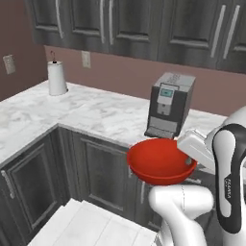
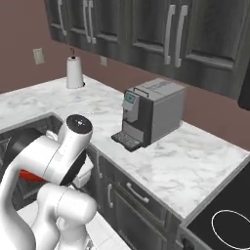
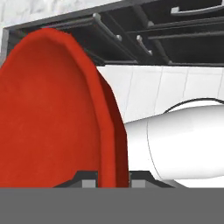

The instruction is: Pick the cup and bowl from the counter and place them on the counter next to the sink.

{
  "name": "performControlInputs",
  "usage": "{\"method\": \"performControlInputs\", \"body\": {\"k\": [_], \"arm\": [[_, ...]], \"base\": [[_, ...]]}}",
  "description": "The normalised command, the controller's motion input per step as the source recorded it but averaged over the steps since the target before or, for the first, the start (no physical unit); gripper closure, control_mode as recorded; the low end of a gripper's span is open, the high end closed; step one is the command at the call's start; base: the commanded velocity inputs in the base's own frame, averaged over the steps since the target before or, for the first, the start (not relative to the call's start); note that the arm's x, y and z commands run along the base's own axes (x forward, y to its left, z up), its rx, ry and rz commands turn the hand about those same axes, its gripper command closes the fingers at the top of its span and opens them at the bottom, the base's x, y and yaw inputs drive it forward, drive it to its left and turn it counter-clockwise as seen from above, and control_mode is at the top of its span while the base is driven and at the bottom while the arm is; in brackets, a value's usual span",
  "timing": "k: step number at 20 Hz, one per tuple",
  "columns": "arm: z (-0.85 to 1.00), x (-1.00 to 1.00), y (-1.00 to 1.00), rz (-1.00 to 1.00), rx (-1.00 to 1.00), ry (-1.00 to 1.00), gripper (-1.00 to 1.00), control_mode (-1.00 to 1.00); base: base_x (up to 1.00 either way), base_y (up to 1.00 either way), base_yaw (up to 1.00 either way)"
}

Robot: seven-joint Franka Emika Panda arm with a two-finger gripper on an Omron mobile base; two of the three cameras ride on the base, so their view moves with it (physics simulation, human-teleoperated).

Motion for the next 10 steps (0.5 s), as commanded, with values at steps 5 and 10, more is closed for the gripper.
{"method": "performControlInputs", "body": {"k": [5,10], "arm": [[0.00,0.00,0.00,0.00,0.00,0.00,1.00,1.00],[0.00,0.00,0.00,0.00,0.00,0.00,1.00,1.00]], "base": [[-0.28,-0.17,0.58],[-0.32,-0.10,0.55]]}}
